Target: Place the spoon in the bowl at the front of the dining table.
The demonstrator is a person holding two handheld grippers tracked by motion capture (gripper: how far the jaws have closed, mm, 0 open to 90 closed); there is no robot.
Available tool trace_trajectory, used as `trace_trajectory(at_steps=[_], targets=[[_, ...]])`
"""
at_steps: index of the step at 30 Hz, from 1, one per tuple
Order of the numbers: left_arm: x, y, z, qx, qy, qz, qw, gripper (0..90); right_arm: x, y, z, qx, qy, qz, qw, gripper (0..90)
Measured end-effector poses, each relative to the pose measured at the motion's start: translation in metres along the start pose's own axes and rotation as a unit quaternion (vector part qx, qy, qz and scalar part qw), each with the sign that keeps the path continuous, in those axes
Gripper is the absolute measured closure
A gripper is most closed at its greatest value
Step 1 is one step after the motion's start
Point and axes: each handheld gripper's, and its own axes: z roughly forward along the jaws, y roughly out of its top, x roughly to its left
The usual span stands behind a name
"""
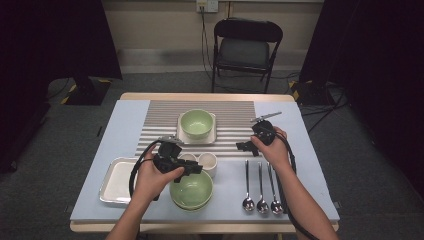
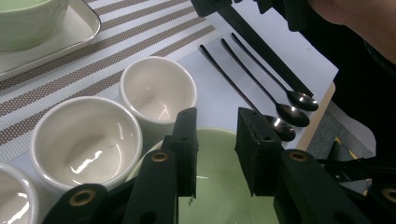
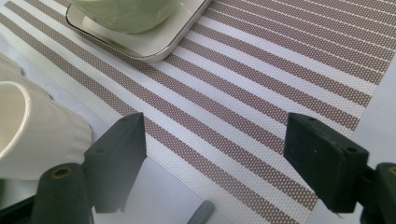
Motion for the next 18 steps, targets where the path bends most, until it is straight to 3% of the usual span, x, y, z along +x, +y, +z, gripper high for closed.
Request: trace_trajectory(at_steps=[18], targets=[[-0.0082,0.0059,0.0089,0.009,-0.007,0.011,0.9999,70.4,-0.0021,-0.0044,-0.0005,-0.001,0.002,-0.002,1.0,20.6]])
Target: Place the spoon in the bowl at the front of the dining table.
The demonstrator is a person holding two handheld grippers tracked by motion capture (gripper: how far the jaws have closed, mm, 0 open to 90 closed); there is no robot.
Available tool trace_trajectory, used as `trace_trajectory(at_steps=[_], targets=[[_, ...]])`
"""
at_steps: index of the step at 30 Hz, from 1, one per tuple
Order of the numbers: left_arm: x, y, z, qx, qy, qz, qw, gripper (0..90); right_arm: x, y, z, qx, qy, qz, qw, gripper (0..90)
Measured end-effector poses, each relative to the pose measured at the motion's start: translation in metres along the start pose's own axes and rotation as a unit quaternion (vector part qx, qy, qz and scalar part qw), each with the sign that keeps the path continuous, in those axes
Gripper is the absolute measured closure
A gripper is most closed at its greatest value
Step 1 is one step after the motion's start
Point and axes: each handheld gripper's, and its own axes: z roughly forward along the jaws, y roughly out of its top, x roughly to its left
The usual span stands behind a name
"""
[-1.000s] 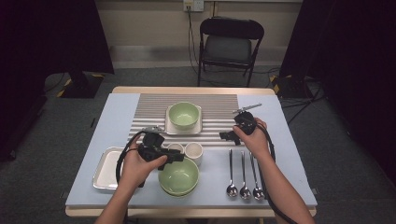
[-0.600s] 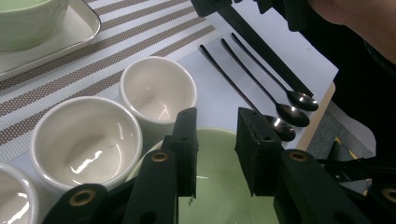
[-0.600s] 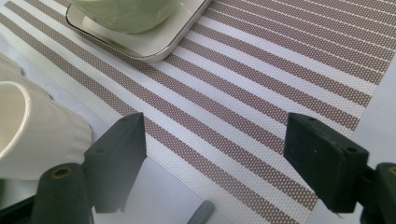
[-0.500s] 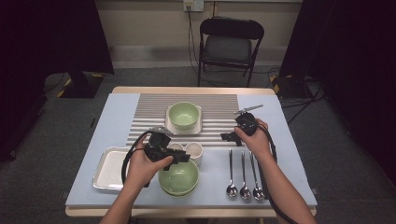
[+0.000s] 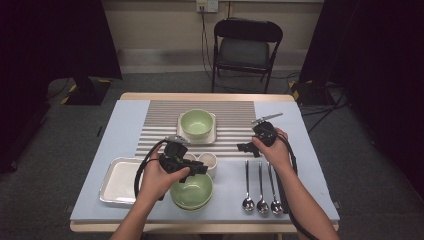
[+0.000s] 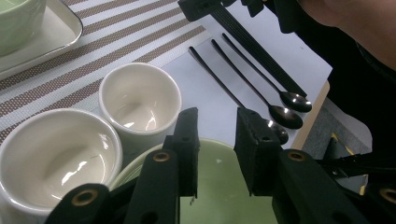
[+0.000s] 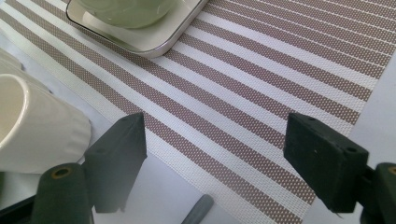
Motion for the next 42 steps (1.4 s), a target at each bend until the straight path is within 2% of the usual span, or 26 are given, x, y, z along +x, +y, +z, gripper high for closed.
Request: trace_trajectory(at_steps=[3,25,27,32,42], targets=[[-0.002,0.001,0.002,-0.005,-0.001,-0.001,1.0,70.2,0.0,-0.001,-0.001,0.002,-0.001,0.0,1.0,20.6],[-0.013,0.006,0.017,0.007,-0.015,0.005,0.9998,71.1,-0.003,-0.007,-0.003,0.002,0.002,0.0,1.0,20.6],[-0.014,0.006,0.019,0.003,-0.018,0.004,0.9998,71.1,-0.004,-0.008,-0.002,0.004,0.0,-0.005,1.0,20.7],[-0.017,0.008,0.022,0.013,-0.018,0.011,0.9997,70.6,-0.004,-0.008,-0.003,0.004,0.0,-0.006,1.0,20.6],[-0.023,0.009,0.029,0.016,-0.024,0.014,0.9995,70.9,-0.001,-0.009,-0.002,0.004,0.004,-0.015,0.9999,20.6]])
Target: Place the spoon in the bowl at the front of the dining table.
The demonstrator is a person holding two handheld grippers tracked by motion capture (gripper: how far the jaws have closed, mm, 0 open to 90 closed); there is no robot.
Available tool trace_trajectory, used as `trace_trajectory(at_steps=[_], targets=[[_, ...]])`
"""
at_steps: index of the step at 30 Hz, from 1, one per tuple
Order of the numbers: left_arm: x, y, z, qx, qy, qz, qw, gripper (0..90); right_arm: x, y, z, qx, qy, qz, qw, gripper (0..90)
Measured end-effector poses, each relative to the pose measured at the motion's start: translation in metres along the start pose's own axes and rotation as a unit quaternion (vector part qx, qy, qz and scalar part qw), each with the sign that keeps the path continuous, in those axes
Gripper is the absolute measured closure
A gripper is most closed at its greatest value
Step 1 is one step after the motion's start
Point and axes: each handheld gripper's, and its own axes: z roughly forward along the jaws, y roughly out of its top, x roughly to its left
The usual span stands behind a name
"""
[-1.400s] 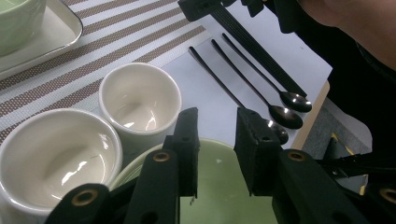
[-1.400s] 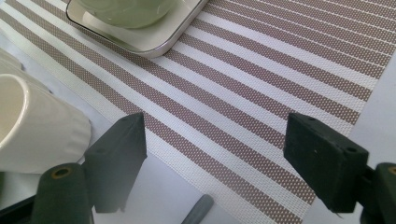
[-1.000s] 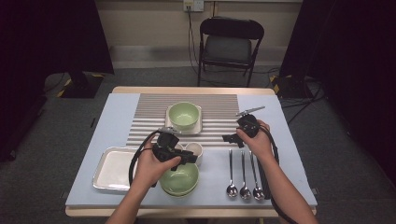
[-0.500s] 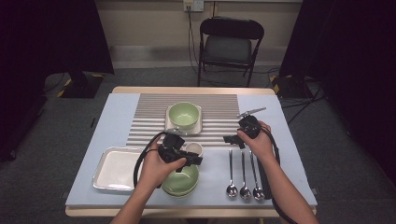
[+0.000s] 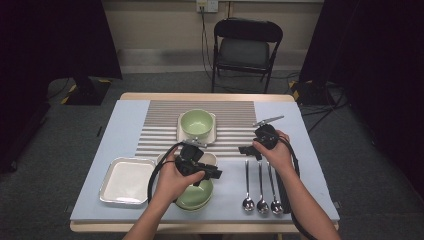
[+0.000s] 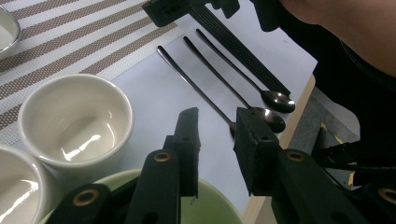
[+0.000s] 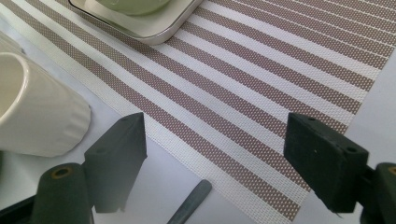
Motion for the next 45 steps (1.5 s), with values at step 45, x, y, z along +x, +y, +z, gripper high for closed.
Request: trace_trajectory(at_steps=[45], targets=[[-0.024,0.001,0.046,0.014,-0.021,0.006,0.9997,78.1,-0.007,-0.01,0.0,0.004,0.003,0.012,0.9999,20.8]])
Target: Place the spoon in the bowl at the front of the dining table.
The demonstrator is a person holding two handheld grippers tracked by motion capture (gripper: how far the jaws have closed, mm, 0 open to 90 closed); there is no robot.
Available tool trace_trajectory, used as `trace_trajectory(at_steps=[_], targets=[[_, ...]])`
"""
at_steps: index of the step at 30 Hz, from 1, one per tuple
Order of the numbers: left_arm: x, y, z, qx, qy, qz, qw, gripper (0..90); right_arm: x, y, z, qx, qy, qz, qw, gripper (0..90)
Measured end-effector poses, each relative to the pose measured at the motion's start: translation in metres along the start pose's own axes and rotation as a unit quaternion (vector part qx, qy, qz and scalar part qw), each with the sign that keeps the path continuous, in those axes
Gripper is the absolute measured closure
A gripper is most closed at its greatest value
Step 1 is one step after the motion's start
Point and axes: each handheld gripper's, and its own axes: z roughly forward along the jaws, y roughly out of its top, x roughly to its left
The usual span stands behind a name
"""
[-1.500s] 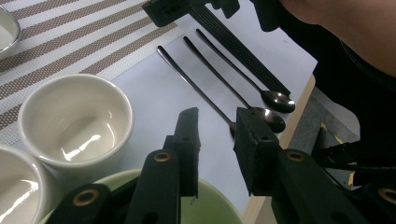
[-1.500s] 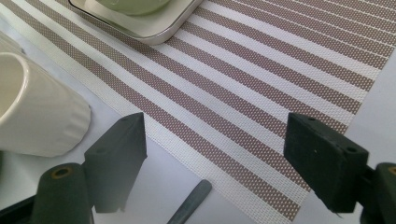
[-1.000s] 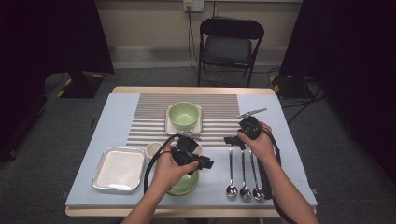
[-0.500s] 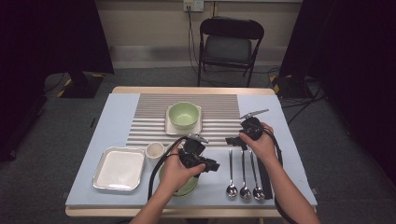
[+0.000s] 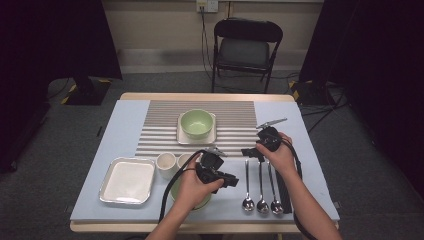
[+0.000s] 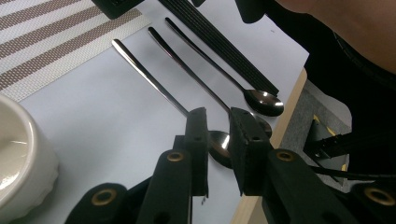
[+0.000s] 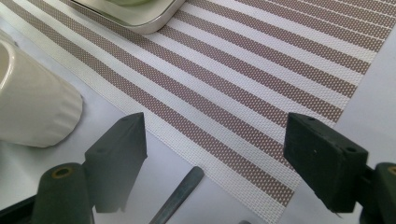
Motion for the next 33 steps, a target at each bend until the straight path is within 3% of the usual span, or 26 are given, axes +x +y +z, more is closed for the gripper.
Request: trace_trajectory(at_steps=[33], targets=[[-0.015,-0.003,0.025,0.01,0.001,-0.001,0.9999,85.9,-0.005,-0.008,0.001,0.002,-0.001,0.006,1.0,20.8]])
